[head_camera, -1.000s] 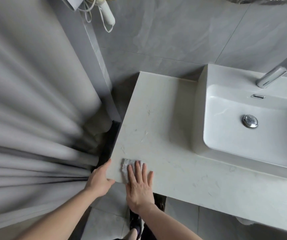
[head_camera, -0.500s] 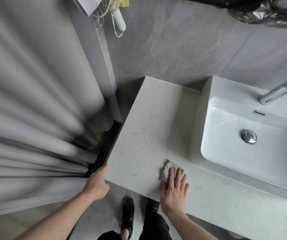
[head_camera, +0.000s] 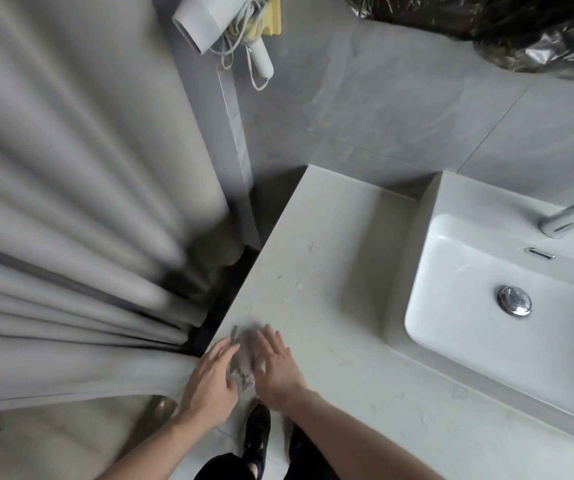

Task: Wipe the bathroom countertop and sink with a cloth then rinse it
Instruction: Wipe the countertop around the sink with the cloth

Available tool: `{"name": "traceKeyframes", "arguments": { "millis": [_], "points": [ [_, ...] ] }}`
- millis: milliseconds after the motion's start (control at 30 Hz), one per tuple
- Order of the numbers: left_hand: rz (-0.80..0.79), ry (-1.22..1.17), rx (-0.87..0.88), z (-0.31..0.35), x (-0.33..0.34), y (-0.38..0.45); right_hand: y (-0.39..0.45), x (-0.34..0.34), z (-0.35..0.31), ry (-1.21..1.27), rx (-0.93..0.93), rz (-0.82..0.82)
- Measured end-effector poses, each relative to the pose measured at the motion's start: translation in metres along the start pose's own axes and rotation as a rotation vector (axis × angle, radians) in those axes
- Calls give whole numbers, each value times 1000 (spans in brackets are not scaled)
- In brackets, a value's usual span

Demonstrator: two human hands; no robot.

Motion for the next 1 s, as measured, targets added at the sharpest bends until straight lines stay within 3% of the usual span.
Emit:
{"name": "traceKeyframes", "arguments": {
  "millis": [167,300,500,733,900,1000],
  "points": [
    [-46,118,175,39,23,1,-49,-113,51,-24,-151,384],
    [-92,357,264,51,54,16,-72,-190,88,-144,-138,556],
    [-104,489,310,46,54,37,-80,-226,137,-203,-3,539],
    [-117,263,49,-4,29,80,-76,-216,140,-195,-25,510],
    [28,71,14,2,-14,90,-78,-217,135,-196,-24,516],
    [156,-79,146,36,-23,91,-78,-217,134,-197,-23,519]
  ]
}}
Point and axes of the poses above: each hand's wrist, its own y-axis towards the middle knuckle, its own x-axis out of the palm, z = x × y, the point moved 6 cm from there along y, towards the middle knuckle, and after that the axes turned 11 degrees about y, right-handed, at the moved point
